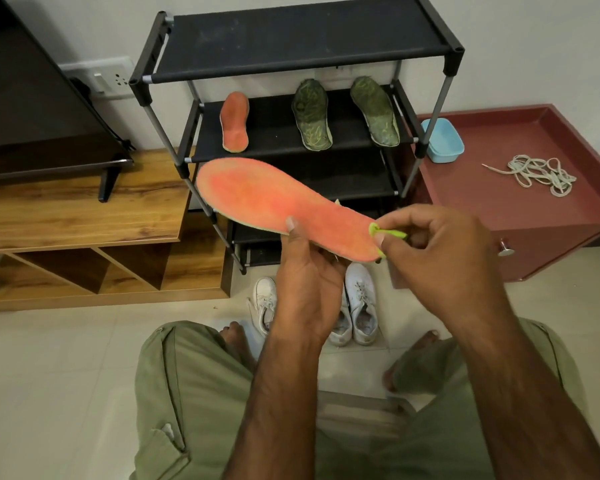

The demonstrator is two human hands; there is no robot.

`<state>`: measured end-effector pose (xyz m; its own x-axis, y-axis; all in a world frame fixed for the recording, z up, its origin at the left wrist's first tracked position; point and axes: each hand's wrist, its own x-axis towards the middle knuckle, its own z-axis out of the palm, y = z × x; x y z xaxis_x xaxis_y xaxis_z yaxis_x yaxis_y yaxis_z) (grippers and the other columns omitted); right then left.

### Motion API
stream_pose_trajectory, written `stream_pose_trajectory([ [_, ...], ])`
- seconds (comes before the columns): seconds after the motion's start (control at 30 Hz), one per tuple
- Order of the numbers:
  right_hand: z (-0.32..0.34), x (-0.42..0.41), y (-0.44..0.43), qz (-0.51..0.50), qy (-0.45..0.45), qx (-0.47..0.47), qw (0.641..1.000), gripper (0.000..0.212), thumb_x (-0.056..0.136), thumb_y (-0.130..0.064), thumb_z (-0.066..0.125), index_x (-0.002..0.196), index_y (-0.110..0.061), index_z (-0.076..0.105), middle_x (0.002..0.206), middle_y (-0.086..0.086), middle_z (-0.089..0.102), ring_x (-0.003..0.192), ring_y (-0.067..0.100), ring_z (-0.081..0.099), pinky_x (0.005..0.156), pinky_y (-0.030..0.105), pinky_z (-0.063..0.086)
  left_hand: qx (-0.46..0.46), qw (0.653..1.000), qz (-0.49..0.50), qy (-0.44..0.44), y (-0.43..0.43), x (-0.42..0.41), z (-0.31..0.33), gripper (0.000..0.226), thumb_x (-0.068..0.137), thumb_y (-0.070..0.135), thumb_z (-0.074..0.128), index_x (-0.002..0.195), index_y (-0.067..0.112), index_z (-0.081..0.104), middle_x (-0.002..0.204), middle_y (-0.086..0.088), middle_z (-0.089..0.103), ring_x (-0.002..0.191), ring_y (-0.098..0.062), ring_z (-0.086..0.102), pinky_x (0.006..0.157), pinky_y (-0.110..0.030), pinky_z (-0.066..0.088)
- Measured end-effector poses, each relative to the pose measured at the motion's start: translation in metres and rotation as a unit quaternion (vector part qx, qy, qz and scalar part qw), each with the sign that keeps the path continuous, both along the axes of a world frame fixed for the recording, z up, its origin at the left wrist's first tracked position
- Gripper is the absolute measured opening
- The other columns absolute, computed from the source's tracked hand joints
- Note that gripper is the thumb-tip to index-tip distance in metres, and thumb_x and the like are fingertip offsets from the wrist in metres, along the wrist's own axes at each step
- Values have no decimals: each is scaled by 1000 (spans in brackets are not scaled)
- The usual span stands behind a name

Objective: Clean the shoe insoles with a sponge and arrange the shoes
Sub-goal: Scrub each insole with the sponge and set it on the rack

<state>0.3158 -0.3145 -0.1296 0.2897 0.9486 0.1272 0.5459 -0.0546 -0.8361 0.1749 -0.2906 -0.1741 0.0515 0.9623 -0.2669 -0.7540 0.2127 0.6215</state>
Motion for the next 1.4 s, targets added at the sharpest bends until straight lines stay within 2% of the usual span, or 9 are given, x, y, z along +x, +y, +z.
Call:
stream_pose_trajectory([
  [0.1, -11, -2, 3, -9, 14, -8, 1000, 21, 87, -15, 81, 99, -33, 78, 96, -11, 70, 74, 8, 70, 70, 34, 63, -7, 1000, 5, -9, -1, 2, 0, 44, 107, 23, 47, 149, 8, 45, 141, -20, 61, 130, -34, 60, 108, -51, 50],
  [0.2, -11, -5, 4, -6, 15, 4, 1000, 32, 85, -10, 81, 93, -40, 74, 99, -15, 65, 73, 6, 70, 64, 35, 63, -24, 1000, -17, -6, -4, 1, 3, 40, 99, 5, 52, 138, 3, 58, 126, -19, 69, 117, -32, 67, 101, -45, 55],
  [0.5, -7, -2, 6, -60, 8, 41, 997, 25, 88, -16, 78, 107, -32, 76, 96, -14, 73, 79, -2, 68, 68, 13, 55, -47, 997, -52, 37, -9, 7, 11, 35, 105, 21, 53, 136, 5, 59, 127, -19, 70, 117, -34, 69, 96, -49, 58],
  [0.7, -8, -7, 6, -43, -79, 9, 996, 20, 89, -23, 76, 107, -31, 78, 92, -12, 71, 74, 4, 66, 69, 27, 58, -35, 996, -67, 47, -10, 13, 9, 32, 107, 21, 50, 130, 2, 60, 126, -24, 69, 120, -35, 67, 105, -48, 53],
  [0.8, -9, -9, 7, 5, -61, -23, 998, 19, 88, -28, 80, 106, -31, 79, 89, -17, 73, 72, -1, 66, 69, 23, 57, -34, 995, -68, 65, -11, 13, 8, 30, 107, 23, 50, 122, 1, 65, 122, -26, 70, 116, -36, 68, 108, -49, 50],
  [0.97, -7, 1, 13, -80, -84, -1, 993, 15, 87, -28, 78, 102, -31, 77, 86, -19, 71, 70, -3, 64, 61, 18, 49, -39, 996, -54, 54, -8, 13, 11, 25, 105, 18, 53, 126, 5, 60, 123, -22, 71, 115, -34, 70, 99, -48, 56],
  [1.13, -8, -16, 6, 6, -56, -21, 998, 16, 89, -29, 79, 104, -32, 77, 87, -19, 72, 73, -3, 66, 68, 19, 56, -39, 994, -69, 74, -10, 16, 14, 37, 106, 22, 50, 90, 12, 82, 104, -17, 77, 101, -27, 74, 99, -40, 57],
  [1.27, -10, 1, 11, -73, -76, -10, 994, 14, 87, -28, 79, 101, -32, 78, 76, -23, 66, 66, -5, 62, 57, 15, 45, -46, 998, -34, 29, -8, 12, 13, 26, 104, 15, 54, 129, 6, 56, 127, -22, 69, 115, -35, 70, 105, -55, 51],
  [1.4, -15, 4, 9, -71, -98, 5, 993, 13, 89, -27, 78, 101, -30, 78, 73, -26, 61, 67, -5, 62, 59, 15, 44, -24, 998, -44, 30, -4, 15, 17, 22, 105, 14, 53, 126, 7, 57, 124, -17, 72, 115, -33, 70, 107, -55, 50],
])
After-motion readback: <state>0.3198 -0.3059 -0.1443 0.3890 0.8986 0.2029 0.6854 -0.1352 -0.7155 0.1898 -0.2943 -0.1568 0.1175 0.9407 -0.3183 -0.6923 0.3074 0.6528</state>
